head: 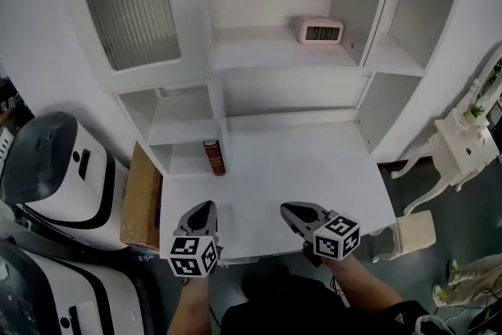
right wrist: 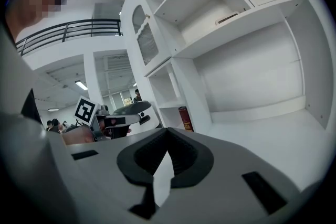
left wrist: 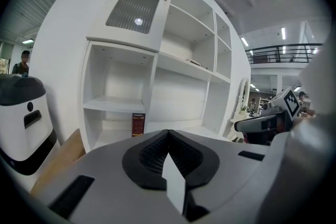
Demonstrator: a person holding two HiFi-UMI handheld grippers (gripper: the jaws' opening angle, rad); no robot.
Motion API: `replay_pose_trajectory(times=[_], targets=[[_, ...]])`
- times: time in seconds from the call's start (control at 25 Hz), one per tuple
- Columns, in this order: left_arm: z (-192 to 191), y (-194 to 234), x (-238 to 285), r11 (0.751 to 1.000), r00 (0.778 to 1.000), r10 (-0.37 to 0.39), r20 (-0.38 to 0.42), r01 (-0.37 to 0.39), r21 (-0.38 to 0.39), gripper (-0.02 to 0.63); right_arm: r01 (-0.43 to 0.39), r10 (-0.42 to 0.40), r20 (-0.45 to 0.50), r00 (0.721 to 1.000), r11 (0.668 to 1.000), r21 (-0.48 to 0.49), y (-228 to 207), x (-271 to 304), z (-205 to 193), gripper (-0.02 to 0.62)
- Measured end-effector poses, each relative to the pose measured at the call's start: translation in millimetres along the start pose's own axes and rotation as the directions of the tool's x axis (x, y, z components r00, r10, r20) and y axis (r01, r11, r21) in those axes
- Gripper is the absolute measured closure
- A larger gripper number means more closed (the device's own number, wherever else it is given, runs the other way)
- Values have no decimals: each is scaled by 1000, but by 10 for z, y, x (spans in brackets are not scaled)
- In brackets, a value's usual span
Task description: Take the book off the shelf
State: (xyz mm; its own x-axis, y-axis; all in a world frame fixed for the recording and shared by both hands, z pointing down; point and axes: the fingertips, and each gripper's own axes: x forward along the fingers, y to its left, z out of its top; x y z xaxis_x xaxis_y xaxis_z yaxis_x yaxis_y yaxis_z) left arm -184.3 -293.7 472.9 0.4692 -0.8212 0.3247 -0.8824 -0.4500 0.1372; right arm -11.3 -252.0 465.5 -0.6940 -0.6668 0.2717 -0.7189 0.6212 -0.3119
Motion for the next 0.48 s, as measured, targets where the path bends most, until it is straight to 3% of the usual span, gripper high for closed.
replay_pose_trajectory(times=[0.48], targets=[[373, -148, 624, 999, 998, 45, -34, -44, 13, 597, -103, 101, 50, 994, 994, 39, -631, 156, 358, 581]])
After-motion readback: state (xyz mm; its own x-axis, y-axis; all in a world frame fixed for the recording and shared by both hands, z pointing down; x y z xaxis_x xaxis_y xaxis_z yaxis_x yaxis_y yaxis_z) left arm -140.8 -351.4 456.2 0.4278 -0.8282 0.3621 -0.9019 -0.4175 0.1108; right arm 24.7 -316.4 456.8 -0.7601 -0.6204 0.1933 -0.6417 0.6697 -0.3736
